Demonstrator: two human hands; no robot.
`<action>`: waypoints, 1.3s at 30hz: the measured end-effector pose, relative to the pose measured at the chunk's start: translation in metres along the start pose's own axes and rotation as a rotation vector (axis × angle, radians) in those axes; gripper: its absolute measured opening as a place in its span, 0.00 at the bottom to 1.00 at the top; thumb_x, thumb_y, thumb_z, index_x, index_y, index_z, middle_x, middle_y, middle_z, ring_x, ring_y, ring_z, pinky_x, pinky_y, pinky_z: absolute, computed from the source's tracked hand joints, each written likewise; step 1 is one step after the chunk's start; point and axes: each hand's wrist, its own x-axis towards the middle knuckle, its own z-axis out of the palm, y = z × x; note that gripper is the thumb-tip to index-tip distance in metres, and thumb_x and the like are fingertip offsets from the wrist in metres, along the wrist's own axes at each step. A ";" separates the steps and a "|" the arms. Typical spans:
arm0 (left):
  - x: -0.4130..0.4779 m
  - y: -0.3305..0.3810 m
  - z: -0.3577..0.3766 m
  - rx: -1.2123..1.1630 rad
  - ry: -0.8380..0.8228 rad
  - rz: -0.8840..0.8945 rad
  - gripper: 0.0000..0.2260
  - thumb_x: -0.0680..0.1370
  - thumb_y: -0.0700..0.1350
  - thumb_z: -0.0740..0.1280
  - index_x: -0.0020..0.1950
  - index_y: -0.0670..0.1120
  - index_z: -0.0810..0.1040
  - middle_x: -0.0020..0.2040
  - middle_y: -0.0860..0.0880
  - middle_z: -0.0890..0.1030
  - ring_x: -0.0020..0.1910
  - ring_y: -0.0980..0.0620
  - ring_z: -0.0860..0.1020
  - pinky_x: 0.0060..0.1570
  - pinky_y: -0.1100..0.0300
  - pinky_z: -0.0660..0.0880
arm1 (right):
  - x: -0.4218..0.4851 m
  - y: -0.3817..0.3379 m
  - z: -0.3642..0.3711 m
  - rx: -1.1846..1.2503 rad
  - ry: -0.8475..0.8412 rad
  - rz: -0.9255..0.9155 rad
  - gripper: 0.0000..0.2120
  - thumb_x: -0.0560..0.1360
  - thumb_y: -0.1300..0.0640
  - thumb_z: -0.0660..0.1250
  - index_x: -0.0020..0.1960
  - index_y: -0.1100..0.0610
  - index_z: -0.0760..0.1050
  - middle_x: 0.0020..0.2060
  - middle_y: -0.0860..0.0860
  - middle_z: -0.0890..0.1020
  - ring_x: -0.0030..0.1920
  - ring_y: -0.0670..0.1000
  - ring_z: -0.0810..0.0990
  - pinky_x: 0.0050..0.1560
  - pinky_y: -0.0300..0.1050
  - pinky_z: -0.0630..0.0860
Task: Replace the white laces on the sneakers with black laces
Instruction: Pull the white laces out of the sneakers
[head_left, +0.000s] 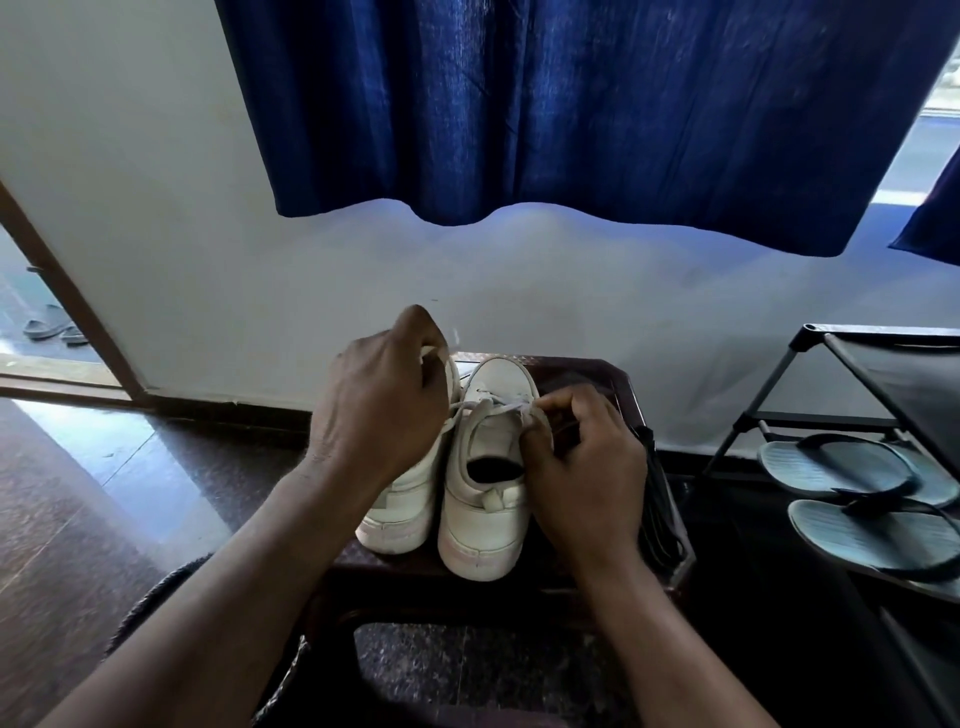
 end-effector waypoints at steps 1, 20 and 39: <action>0.001 -0.004 0.003 0.030 -0.028 0.013 0.07 0.80 0.41 0.64 0.54 0.51 0.79 0.48 0.49 0.84 0.45 0.43 0.80 0.45 0.50 0.77 | 0.001 0.000 -0.001 -0.005 0.005 -0.005 0.06 0.75 0.54 0.74 0.50 0.48 0.80 0.46 0.43 0.81 0.42 0.40 0.78 0.42 0.27 0.67; -0.015 0.002 0.027 0.429 -0.088 0.102 0.22 0.76 0.57 0.54 0.47 0.50 0.86 0.59 0.58 0.78 0.63 0.45 0.65 0.62 0.45 0.60 | 0.011 -0.004 -0.001 -0.108 -0.311 -0.006 0.22 0.73 0.48 0.57 0.62 0.42 0.82 0.48 0.43 0.71 0.55 0.49 0.75 0.52 0.47 0.74; -0.018 -0.008 0.032 0.070 0.053 -0.067 0.06 0.73 0.52 0.71 0.39 0.53 0.85 0.57 0.62 0.76 0.61 0.51 0.64 0.61 0.48 0.71 | 0.017 0.000 0.004 -0.049 -0.425 0.041 0.09 0.70 0.40 0.69 0.45 0.43 0.76 0.51 0.43 0.73 0.58 0.50 0.73 0.57 0.47 0.73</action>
